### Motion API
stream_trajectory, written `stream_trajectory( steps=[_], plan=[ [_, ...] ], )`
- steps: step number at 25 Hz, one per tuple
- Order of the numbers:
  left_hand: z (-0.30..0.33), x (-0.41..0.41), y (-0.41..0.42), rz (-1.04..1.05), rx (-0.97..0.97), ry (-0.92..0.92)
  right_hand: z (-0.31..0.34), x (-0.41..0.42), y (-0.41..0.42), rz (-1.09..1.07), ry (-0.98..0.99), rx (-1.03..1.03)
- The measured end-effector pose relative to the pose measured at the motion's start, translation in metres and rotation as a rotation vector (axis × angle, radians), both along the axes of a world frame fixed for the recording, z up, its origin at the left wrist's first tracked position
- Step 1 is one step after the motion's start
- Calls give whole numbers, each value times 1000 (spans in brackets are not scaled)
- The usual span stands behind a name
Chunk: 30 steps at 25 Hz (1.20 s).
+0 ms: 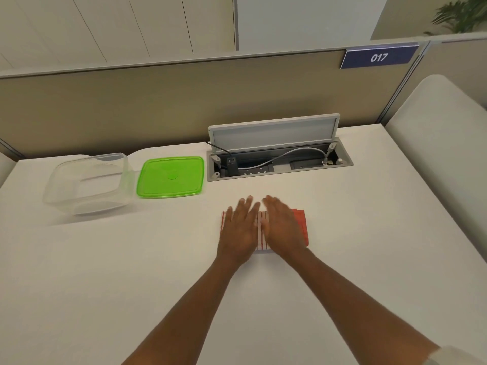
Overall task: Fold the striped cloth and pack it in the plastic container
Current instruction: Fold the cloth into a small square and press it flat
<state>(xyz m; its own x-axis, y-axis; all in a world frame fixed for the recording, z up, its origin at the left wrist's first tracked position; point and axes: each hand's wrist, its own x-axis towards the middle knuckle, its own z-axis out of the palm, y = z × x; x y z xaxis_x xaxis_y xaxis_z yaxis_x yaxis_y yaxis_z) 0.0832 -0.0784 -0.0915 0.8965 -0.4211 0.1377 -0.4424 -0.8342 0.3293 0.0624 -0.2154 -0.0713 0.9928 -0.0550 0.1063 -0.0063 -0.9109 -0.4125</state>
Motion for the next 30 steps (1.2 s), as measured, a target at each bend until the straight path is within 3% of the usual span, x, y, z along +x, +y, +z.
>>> stream_trajectory(
  steps=[3,6,13,19,25,27,30],
  plan=[
    [-25,-7,8,-39,138,42,-25,-7,1,114,159,-116],
    [-30,-9,13,-29,160,29,-42,-11,-14,95,134,-253],
    [-31,-9,16,14,201,37,-46,-16,-29,51,152,-311],
    [-27,-10,25,77,190,100,-46,-30,-52,-69,227,-202],
    [-14,-10,38,92,175,170,-37,-30,-69,-58,332,-132],
    [-10,-9,42,185,94,189,-32,-27,-70,-74,340,-60],
    [2,-12,45,527,39,197,-21,-30,-62,-233,248,28]
  ],
)
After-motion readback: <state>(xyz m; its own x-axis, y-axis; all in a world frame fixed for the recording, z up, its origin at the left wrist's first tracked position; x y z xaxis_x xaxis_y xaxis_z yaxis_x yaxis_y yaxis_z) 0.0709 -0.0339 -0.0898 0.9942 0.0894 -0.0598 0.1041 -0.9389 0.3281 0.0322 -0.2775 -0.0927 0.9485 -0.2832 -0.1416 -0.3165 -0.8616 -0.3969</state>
